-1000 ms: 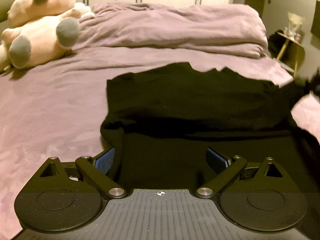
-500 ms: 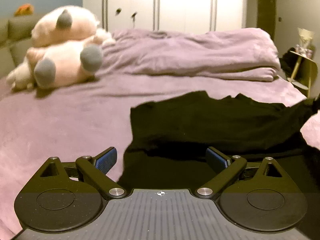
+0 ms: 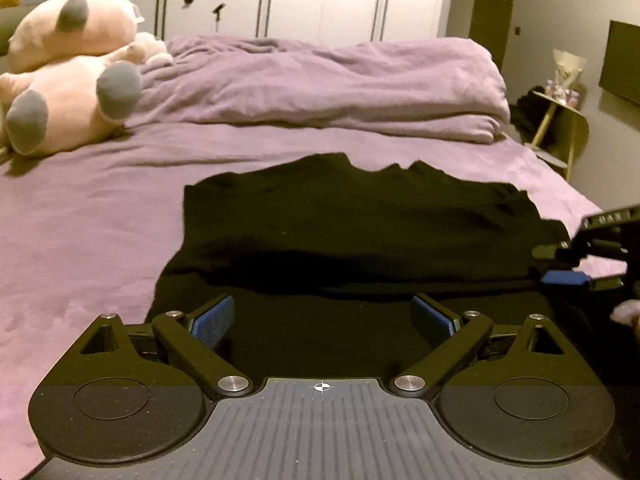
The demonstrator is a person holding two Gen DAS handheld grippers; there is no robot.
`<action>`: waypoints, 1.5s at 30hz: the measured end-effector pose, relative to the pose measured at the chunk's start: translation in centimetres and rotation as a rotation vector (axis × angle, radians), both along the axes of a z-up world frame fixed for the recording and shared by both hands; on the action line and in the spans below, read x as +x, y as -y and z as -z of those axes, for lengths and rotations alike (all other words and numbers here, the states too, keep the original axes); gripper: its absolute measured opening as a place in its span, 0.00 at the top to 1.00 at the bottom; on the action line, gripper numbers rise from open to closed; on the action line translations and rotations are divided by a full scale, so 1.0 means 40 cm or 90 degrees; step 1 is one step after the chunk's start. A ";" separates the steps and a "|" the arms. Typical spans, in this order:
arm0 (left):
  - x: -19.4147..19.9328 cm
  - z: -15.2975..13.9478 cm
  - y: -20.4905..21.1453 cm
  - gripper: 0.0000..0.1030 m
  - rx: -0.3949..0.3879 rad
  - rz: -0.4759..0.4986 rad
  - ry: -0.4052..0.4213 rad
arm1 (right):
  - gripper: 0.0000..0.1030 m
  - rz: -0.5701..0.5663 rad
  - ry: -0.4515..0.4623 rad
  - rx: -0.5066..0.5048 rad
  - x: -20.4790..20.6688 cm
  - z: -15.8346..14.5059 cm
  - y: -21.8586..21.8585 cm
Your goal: Fold small clothes
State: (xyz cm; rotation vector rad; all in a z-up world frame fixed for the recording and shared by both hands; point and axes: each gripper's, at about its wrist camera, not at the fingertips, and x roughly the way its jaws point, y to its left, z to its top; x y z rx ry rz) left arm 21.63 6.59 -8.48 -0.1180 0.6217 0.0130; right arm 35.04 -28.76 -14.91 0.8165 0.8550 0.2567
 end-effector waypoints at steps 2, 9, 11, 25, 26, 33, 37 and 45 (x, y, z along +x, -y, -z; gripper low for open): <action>0.005 0.005 -0.001 0.05 -0.007 -0.002 -0.004 | 0.74 0.018 -0.012 0.031 0.014 0.015 0.004; 0.035 0.005 0.001 0.10 -0.054 0.003 -0.011 | 0.96 0.016 -0.002 0.061 0.033 0.022 -0.003; 0.038 0.004 0.017 0.10 -0.048 0.024 -0.003 | 0.96 0.015 0.019 0.079 0.030 0.004 -0.002; 0.162 0.057 0.028 0.22 0.037 0.032 -0.021 | 0.96 -0.002 0.135 0.116 0.045 -0.114 -0.008; 0.160 0.055 0.011 0.24 0.021 0.018 -0.013 | 0.96 -0.001 0.137 0.101 0.045 -0.115 -0.007; 0.101 0.041 -0.066 0.24 -0.056 0.010 -0.013 | 0.96 -0.046 0.085 -0.051 0.037 -0.042 -0.001; 0.049 0.022 -0.114 0.09 -0.049 -0.044 -0.025 | 0.98 -0.061 0.035 -0.032 0.024 0.021 0.024; -0.029 -0.055 -0.205 0.09 -0.098 -0.096 -0.022 | 0.80 -0.005 0.039 -0.003 0.023 -0.010 0.075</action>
